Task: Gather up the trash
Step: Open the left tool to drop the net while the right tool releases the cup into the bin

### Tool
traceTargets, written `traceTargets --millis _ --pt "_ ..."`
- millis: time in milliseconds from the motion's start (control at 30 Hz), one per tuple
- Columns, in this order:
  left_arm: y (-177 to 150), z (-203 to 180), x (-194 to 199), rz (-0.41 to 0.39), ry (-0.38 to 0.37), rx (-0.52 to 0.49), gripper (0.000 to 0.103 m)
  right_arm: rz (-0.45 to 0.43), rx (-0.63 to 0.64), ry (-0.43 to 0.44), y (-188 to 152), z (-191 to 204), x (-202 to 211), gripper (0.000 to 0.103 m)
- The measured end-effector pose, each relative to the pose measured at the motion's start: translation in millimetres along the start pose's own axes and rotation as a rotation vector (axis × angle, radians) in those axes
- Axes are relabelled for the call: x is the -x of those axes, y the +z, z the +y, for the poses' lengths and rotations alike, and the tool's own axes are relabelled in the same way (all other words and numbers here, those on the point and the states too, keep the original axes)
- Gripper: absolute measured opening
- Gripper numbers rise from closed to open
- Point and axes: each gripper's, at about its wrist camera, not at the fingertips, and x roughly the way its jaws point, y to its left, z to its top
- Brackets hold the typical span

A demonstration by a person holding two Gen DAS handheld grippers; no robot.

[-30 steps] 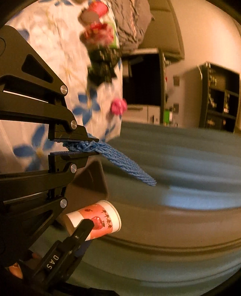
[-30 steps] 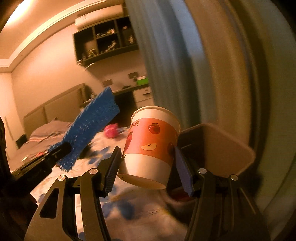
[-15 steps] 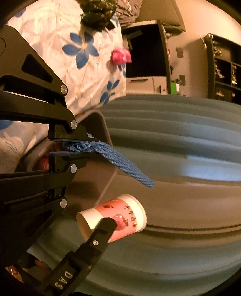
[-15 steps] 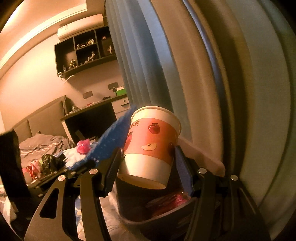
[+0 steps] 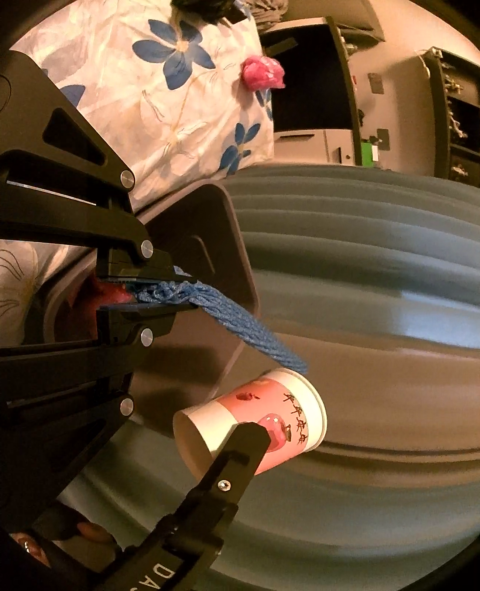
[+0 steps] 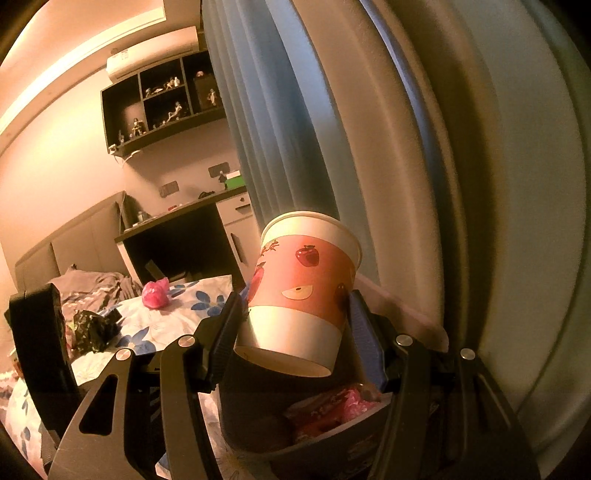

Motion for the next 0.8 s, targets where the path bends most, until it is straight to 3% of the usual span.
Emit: traceTargets --millis 133,200,233,267,333,367,600,800 --pt "-1.8 -1.9 -0.8 0.005 -0.019 -0.01 0.007 0.0 0.002 0.0 2.3 1.1 -1.1 0.057" --pt "-3.0 -1.1 -1.4 0.006 -0.03 -0.013 0.016 0.002 0.002 0.0 2.9 1.4 -2.6 0.057" --pt "-3.5 0.3 -1.6 0.008 -0.031 -0.013 0.029 0.003 0.002 -0.001 3.2 1.5 -3.3 0.057" --pt "-4.7 1.7 -0.5 0.007 -0.028 -0.012 0.051 0.003 0.002 -0.001 2.7 1.6 -3.4 0.057" --pt "-7.8 10.0 7.7 -0.014 -0.005 0.02 0.072 0.007 0.001 -0.002 1.9 1.2 -6.3 0.058" --pt "-8.8 12.9 11.4 -0.022 -0.008 0.034 0.077 0.012 0.002 -0.004 0.2 0.6 -8.6 0.058" --pt "-21.8 45.9 54.0 -0.059 0.104 0.12 0.093 0.059 0.007 -0.022 -13.9 1.5 -25.8 0.059" --pt "-31.5 71.2 101.1 -0.111 0.239 0.154 0.095 0.093 0.021 -0.023 -26.9 5.9 -39.0 0.059"
